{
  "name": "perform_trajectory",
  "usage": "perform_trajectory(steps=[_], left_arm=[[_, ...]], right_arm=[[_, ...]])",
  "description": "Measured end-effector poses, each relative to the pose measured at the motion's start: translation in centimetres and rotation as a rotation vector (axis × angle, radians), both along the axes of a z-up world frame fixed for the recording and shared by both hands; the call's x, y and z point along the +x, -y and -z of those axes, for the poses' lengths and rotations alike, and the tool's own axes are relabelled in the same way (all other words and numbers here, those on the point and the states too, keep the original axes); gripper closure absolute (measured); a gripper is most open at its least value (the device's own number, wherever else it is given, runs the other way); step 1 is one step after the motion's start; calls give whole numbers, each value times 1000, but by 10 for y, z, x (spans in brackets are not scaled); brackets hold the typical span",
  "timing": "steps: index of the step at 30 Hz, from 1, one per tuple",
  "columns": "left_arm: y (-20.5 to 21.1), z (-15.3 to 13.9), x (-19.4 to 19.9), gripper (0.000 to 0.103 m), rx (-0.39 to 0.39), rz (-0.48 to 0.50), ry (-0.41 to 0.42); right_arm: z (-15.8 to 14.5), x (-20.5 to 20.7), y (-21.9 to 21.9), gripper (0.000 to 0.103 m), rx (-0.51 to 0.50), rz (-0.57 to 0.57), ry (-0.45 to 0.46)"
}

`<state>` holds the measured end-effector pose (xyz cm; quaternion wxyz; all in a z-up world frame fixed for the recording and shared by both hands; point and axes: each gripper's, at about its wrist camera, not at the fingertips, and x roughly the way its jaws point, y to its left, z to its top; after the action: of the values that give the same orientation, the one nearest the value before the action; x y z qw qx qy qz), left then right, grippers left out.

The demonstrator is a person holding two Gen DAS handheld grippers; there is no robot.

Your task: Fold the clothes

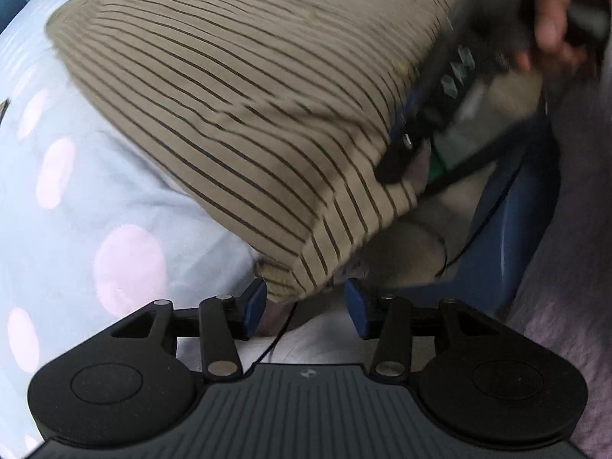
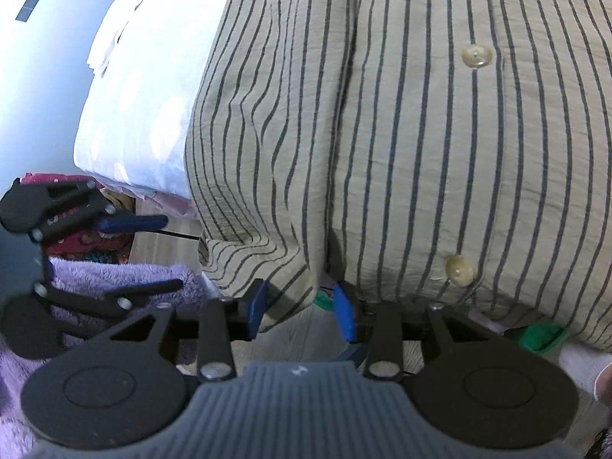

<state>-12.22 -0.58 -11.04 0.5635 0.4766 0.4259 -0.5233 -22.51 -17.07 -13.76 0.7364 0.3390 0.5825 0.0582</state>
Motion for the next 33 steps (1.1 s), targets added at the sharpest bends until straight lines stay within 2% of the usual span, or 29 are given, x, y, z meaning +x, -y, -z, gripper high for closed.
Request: perform_trajectory(steps=[2, 4, 8, 10, 12, 13, 14, 15, 21, 26, 30, 33], left_arm=[[1, 10, -6, 65, 23, 50, 35], [3, 20, -9, 81, 40, 77, 84], [8, 34, -15, 87, 35, 144, 161], [10, 39, -16, 92, 38, 150, 166], [12, 43, -15, 100, 57, 137, 170], [11, 41, -14, 102, 60, 116, 158], [10, 37, -13, 102, 58, 86, 131], [9, 32, -11, 103, 56, 56, 105], [-4, 6, 0, 103, 49, -148, -83], [-12, 10, 18, 103, 84, -298, -273], [-15, 18, 25, 103, 139, -335, -311], [-9, 15, 23, 103, 150, -297, -327]], right_arm=[[-1, -4, 8, 61, 4, 13, 0], [3, -3, 6, 61, 15, 33, 4], [20, 8, -3, 61, 73, 82, -7], [27, 11, -8, 62, 100, 85, -16], [30, 10, -10, 69, 119, 94, -14], [31, 11, -11, 88, 123, 95, -13], [31, 11, -12, 96, 125, 96, -13], [31, 12, -12, 100, 128, 96, -12], [7, 12, -23, 101, 63, 26, 33], [-4, 18, -35, 101, 15, -32, 49], [-4, 26, -42, 101, 9, -73, 47], [0, 30, -45, 101, 1, -94, 23]])
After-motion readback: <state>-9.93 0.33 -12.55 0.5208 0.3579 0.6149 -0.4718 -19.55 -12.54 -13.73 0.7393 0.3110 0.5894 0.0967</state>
